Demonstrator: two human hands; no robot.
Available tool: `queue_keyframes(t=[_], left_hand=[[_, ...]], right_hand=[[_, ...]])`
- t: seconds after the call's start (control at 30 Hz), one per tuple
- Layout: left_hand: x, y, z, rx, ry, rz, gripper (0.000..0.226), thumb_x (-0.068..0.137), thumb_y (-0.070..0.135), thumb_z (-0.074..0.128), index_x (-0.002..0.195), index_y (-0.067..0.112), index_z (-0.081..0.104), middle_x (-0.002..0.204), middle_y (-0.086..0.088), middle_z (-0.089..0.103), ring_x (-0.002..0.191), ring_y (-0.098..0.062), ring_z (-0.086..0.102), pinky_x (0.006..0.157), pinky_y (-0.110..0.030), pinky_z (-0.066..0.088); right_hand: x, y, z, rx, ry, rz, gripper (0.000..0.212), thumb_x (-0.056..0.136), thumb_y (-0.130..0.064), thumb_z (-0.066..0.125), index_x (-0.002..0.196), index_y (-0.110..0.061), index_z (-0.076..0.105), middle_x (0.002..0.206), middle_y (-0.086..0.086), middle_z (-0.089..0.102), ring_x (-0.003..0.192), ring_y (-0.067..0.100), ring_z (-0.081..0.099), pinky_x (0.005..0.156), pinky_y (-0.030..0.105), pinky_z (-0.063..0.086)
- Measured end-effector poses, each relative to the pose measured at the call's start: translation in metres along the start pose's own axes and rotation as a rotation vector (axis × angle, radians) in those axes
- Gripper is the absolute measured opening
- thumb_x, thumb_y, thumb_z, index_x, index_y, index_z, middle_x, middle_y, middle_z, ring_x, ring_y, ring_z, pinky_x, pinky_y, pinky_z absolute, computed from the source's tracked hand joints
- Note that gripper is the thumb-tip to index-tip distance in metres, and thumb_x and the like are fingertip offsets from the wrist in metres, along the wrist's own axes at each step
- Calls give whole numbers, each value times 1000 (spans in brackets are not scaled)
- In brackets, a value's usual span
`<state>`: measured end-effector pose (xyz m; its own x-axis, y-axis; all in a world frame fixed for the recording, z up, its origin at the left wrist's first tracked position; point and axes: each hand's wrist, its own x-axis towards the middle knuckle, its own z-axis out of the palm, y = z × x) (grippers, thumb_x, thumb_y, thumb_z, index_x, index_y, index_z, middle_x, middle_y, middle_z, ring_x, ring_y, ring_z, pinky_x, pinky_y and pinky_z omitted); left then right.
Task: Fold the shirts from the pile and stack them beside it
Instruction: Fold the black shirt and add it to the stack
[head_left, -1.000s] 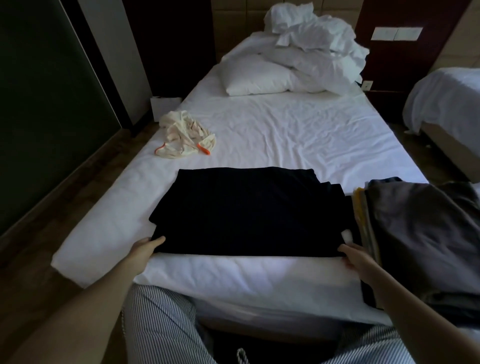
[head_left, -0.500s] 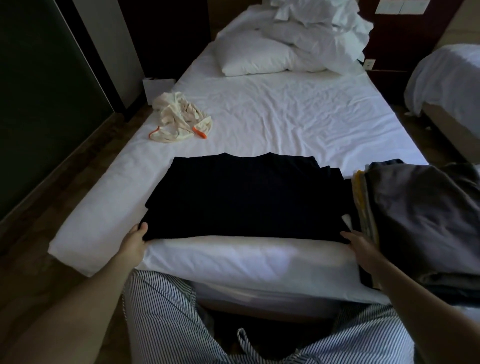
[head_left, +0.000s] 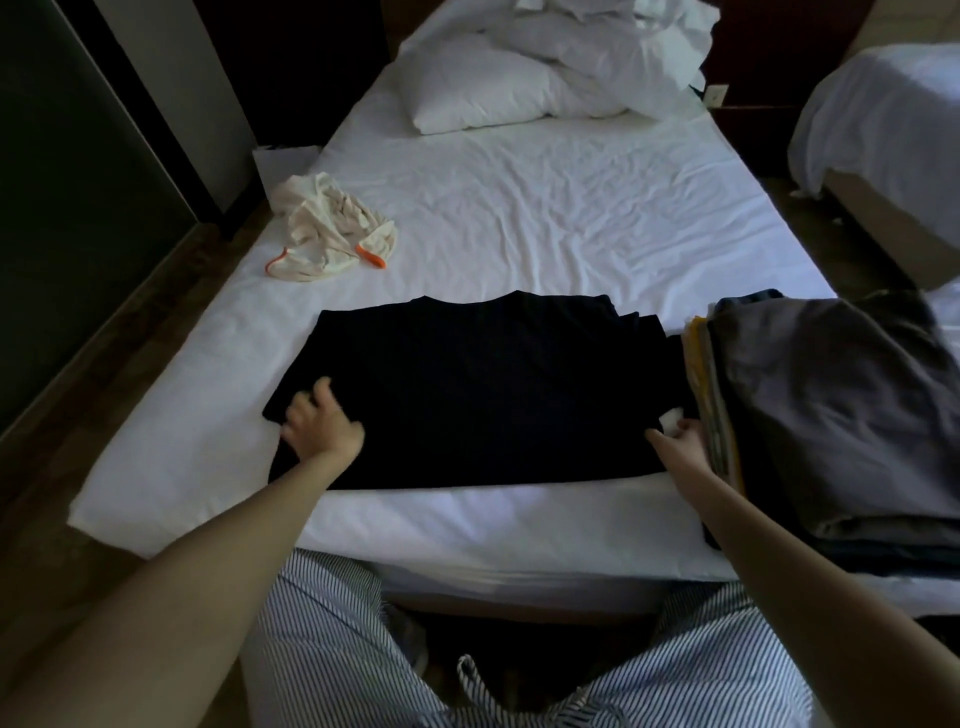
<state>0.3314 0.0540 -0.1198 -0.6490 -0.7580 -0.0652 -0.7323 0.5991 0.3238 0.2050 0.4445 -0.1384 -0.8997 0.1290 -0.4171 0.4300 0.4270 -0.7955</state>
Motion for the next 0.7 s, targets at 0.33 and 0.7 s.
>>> queue_keyframes(t=[0.33, 0.7], left_hand=[[-34, 270, 74, -122, -587, 713, 31, 89, 13, 55, 119, 8, 60, 124, -13, 58, 115, -27, 54, 92, -25, 39], [4, 425, 142, 441, -554, 846, 63, 90, 15, 48, 146, 16, 20, 147, -13, 29, 135, -33, 25, 107, -42, 24]], right_hand=[[36, -8, 2, 348, -23, 114, 59, 95, -29, 54, 143, -3, 31, 135, 18, 47, 124, 32, 47, 102, 37, 39], [72, 8, 33, 661, 178, 254, 58, 97, -30, 49, 146, -6, 29, 150, 15, 34, 136, 29, 35, 112, 42, 29]])
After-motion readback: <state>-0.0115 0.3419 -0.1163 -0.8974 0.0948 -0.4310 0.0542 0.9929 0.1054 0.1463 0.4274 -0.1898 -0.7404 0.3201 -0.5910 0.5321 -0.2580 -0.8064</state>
